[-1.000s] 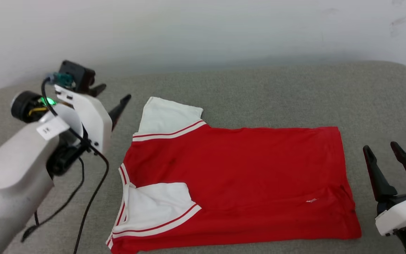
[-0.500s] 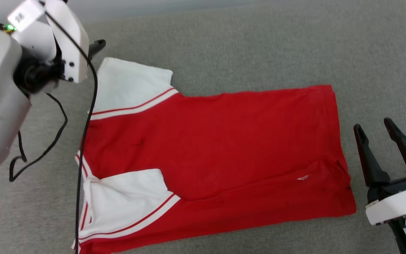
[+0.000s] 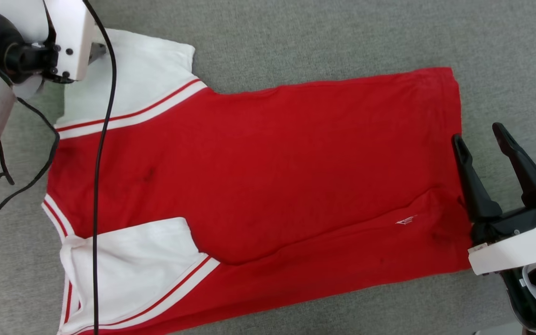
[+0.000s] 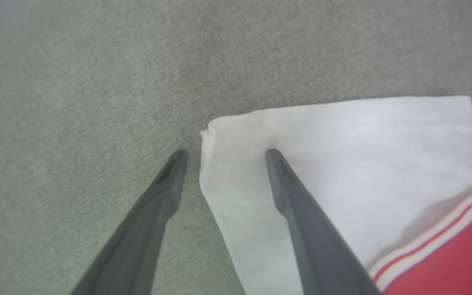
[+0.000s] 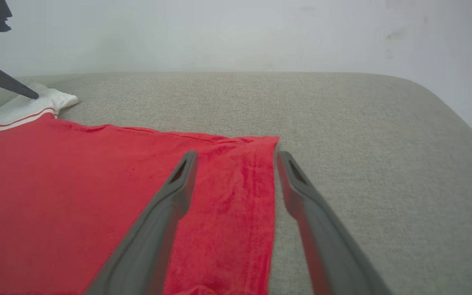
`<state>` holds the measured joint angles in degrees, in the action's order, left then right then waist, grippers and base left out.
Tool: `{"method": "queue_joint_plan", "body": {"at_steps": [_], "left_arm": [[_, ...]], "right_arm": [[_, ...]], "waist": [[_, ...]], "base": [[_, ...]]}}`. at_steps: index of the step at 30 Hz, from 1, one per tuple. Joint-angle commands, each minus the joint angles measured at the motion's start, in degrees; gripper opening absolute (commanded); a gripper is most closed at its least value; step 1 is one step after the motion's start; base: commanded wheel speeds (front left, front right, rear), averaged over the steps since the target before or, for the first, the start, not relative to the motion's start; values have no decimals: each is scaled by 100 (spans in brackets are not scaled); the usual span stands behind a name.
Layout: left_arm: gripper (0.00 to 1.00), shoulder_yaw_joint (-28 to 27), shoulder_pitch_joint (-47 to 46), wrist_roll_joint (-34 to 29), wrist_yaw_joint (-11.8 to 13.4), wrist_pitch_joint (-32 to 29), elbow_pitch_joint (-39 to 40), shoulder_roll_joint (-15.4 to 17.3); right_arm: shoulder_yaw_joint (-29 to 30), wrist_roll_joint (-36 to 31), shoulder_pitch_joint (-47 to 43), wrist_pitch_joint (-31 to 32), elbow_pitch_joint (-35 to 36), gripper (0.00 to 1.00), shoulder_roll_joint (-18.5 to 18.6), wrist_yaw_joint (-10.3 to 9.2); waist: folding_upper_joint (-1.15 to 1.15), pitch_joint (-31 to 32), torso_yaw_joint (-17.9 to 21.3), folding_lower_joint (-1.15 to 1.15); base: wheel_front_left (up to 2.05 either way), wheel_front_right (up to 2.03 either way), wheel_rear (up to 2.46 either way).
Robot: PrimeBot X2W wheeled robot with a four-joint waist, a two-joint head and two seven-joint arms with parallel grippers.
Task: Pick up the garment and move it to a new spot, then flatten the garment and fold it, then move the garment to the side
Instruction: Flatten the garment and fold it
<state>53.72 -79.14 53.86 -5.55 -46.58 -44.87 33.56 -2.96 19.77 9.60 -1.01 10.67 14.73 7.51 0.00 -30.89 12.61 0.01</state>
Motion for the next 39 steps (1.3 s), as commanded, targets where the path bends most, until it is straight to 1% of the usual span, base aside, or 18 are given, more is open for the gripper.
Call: {"method": "queue_joint_plan", "body": {"at_steps": [1,6,7,8,9,13,17,18,21,23,25,28,32,35,37,39], "left_arm": [[100,65,34,-44,-24,-31,-60,-10],[100,249,330,-22,-68,-182,-287,-68],[81,279,375,-5,-84,-213,-298,-77],[13,294,407,8,-88,-191,-304,-84],[0,300,444,30,-102,-175,-307,-95],[0,301,429,39,-144,93,-232,-115],[0,347,385,-17,-178,456,-109,-126],[0,347,385,-17,-178,456,-109,-126],[0,403,375,-37,-181,826,37,-159],[0,521,463,-49,-186,991,176,-192],[0,660,511,-32,-184,1126,375,-177],[0,796,548,12,-184,1361,627,-169],[0,945,591,13,-185,1652,914,-167],[0,1033,570,-8,-185,1825,1085,-176],[0,1085,532,-25,-186,1920,1182,-195],[0,1133,487,-38,-186,2007,1270,-217]], "right_arm": [[-22,49,76,-52,-24,100,-16,-5],[-51,30,156,-100,-33,100,14,-5],[-54,32,178,-97,-33,100,27,-5],[-50,36,204,-109,-39,100,31,-5],[-41,38,216,-114,-51,100,39,-5],[21,65,246,-88,-83,100,97,-5],[124,88,451,-2,-47,100,274,-5],[124,88,451,-2,-47,100,274,-5],[188,81,674,155,-31,100,511,-5],[200,157,833,381,-35,100,691,-5],[218,301,1036,680,-75,100,877,-6],[108,552,1313,1275,-274,100,1263,-6],[-227,1054,1693,2267,-700,100,1847,-6],[-534,1419,1948,3105,-1060,100,2203,-5],[-740,1620,2142,3611,-1292,100,2406,-6],[-930,1797,2335,4024,-1510,100,2522,-6]], "waist": [[0,-126,38,-1],[0,-183,26,-1],[0,-180,19,-1],[0,-169,11,-1],[0,-154,-1,-1],[0,-37,-62,-1],[0,187,-159,-1],[0,187,-159,-1],[0,394,-259,-1],[0,542,-347,-1],[0,683,-440,-1],[0,848,-586,-1],[0,983,-761,-1],[0,1020,-874,-1],[0,1016,-945,-1],[0,995,-1012,-1]], "base": [[0,0,0],[0,0,0],[0,0,0],[0,0,0],[0,0,0],[0,0,0],[0,0,0],[0,0,0],[0,0,0],[0,0,0],[0,0,0],[0,0,0],[0,0,0],[0,0,0],[0,0,0],[0,0,0]]}}
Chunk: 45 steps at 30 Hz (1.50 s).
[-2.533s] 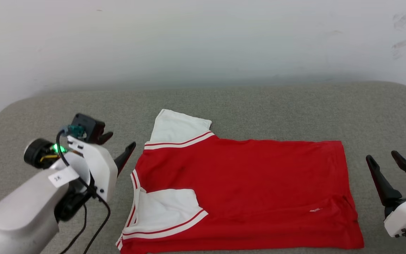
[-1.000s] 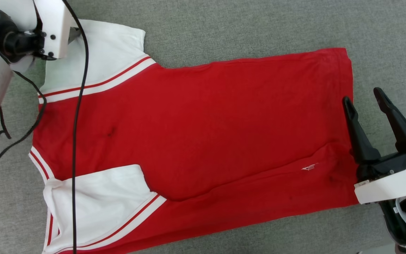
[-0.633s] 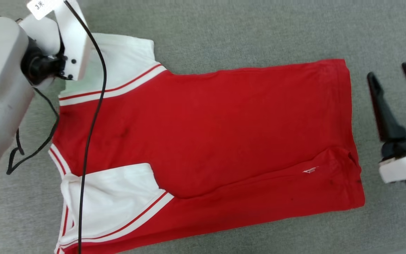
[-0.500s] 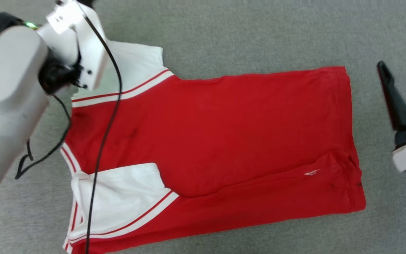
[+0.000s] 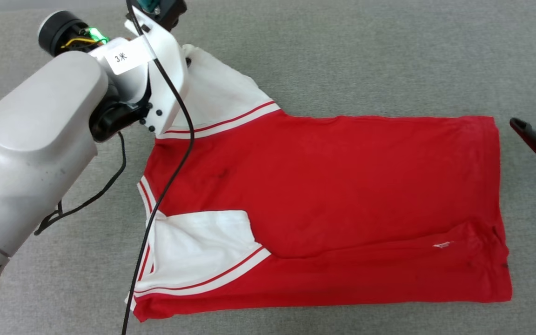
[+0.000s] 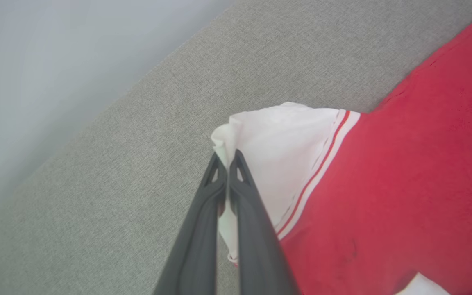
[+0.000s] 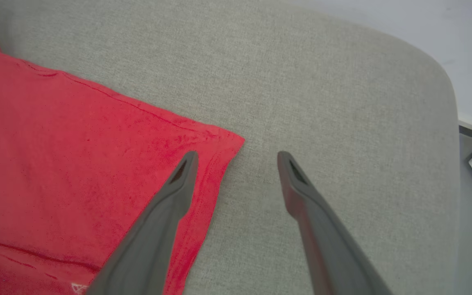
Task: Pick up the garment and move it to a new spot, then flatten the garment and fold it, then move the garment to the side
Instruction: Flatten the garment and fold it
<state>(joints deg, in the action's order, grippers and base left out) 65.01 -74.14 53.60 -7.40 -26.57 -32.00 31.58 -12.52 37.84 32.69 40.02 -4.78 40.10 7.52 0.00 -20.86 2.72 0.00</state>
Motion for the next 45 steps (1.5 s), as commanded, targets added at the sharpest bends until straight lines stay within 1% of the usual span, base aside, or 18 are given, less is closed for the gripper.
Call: {"method": "queue_joint_plan", "body": {"at_steps": [1,4,8,15,18,21,24,25,26,27,30,33,39,45], "left_arm": [[0,48,-73,-48,-1,122,110,-63],[0,66,-138,-80,-1,215,198,-101],[0,93,-219,-118,-2,303,303,-149],[0,122,-358,-206,-2,408,435,-173],[0,129,-378,-234,-2,441,456,-196],[0,133,-383,-232,-2,478,446,-214],[0,139,-348,-216,-2,530,407,-201],[0,145,-324,-207,-2,546,389,-193],[0,144,-296,-192,-2,569,371,-186],[0,140,-272,-182,-2,597,350,-179],[0,129,-221,-168,-2,694,311,-143],[0,113,-48,-119,5,820,317,-49],[0,139,485,-39,155,1133,543,157],[0,200,1057,81,345,1266,913,395]], "right_arm": [[-223,230,286,467,-337,100,49,-7],[-462,225,574,778,-613,100,111,-6],[-686,163,869,888,-1048,100,39,-6],[-1101,-52,1266,717,-1929,100,-160,-6],[-1398,2,1206,647,-2222,100,-305,-4],[-1684,101,1127,541,-2433,100,-356,4],[-1825,190,1156,340,-2587,100,-373,3],[-1849,217,1192,257,-2617,38,-361,3],[-1881,247,1242,159,-2638,11,-345,3],[-1903,261,1294,41,-2658,0,-321,2],[-1990,312,1435,-278,-2701,0,-251,-6],[-2098,363,1544,-641,-2712,0,-262,-6],[-2333,511,1348,-1381,-2758,0,-240,-6],[-2596,666,1026,-1875,-2698,0,-105,-6]], "waist": [[0,-71,-118,0],[0,-162,-219,0],[0,-297,-339,0],[0,-528,-479,0],[0,-604,-523,0],[0,-645,-535,0],[0,-631,-509,0],[0,-612,-496,0],[0,-588,-480,0],[0,-559,-465,0],[0,-442,-412,0],[0,-270,-344,0],[0,193,-338,0],[0,637,-370,0]], "base": [[0,0,0],[0,0,0],[0,0,0],[0,0,0],[0,0,0],[0,0,0],[0,0,0],[0,0,0],[0,0,0],[0,0,0],[0,0,0],[0,0,0],[0,0,0],[0,0,0]]}}
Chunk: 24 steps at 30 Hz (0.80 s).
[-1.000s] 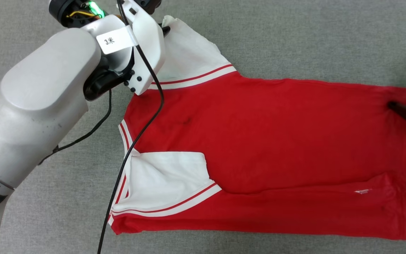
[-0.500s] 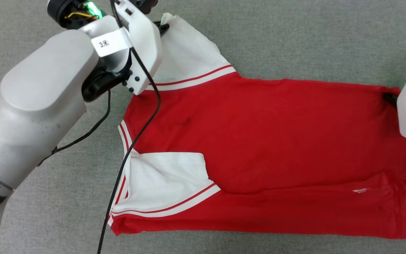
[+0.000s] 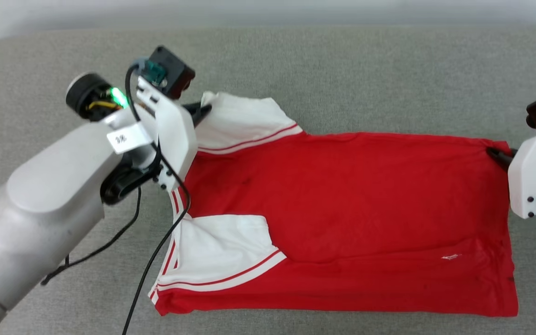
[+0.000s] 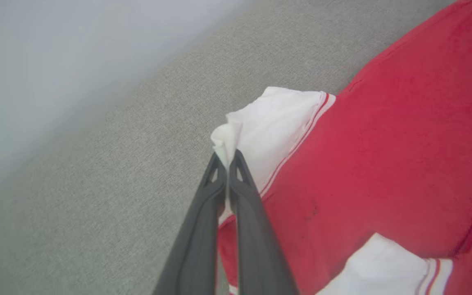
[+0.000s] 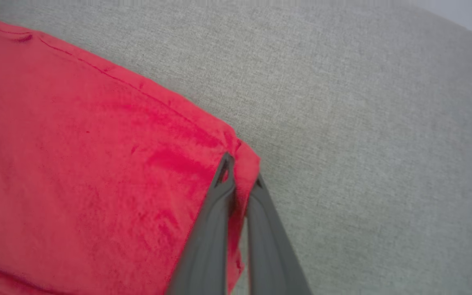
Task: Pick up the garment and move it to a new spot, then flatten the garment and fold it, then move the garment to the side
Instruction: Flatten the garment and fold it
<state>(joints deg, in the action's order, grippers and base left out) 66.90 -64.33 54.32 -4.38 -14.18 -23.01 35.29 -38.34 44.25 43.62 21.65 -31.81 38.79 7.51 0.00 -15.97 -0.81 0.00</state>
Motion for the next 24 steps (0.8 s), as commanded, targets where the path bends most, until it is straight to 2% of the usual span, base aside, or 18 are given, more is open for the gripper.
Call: {"method": "queue_joint_plan", "body": {"at_steps": [1,16,24], "left_arm": [[0,19,167,34,74,49,87,65],[0,188,1630,423,678,283,1129,714],[0,271,2425,676,964,471,1508,946]], "right_arm": [[-36,51,-136,-117,10,0,39,-5],[-146,299,-1153,-835,246,0,182,-5],[34,385,-1902,-1016,604,0,305,-5]], "waist": [[0,219,-20,0],[0,946,-75,0],[0,1233,-107,0]], "base": [[0,0,0],[0,0,0],[0,0,0]]}}
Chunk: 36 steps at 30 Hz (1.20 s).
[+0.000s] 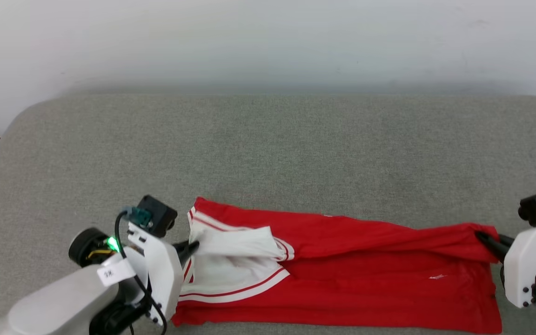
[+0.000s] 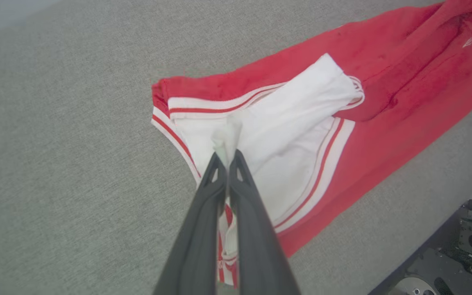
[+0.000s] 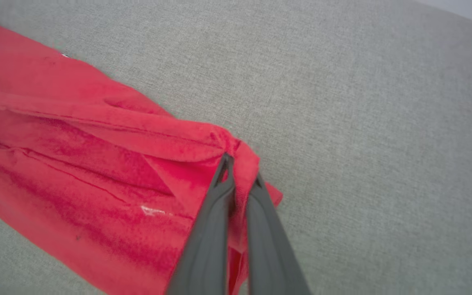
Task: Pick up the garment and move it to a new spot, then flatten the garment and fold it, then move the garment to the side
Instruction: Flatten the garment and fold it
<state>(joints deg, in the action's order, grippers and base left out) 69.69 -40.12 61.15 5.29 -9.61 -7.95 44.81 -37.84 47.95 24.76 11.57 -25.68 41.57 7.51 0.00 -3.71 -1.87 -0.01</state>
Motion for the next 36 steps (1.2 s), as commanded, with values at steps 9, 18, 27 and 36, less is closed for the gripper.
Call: {"method": "queue_joint_plan", "body": {"at_steps": [9,18,27,36], "left_arm": [[0,108,613,105,158,144,18,22],[0,148,867,112,210,287,-320,-148],[92,71,955,27,245,726,-774,-443],[100,-279,1227,-188,935,1841,-766,-558]], "right_arm": [[441,75,-917,-126,300,0,-25,-5],[913,-71,-1613,-65,278,0,-315,-5],[1142,-263,-1799,-336,58,100,-608,-6],[1795,-533,-2075,-687,690,100,-402,-5]], "waist": [[0,77,-2,1],[0,-140,31,1],[0,-121,-22,1],[0,170,-40,1]], "base": [[0,0,0],[0,0,0],[0,0,0],[0,0,0]]}}
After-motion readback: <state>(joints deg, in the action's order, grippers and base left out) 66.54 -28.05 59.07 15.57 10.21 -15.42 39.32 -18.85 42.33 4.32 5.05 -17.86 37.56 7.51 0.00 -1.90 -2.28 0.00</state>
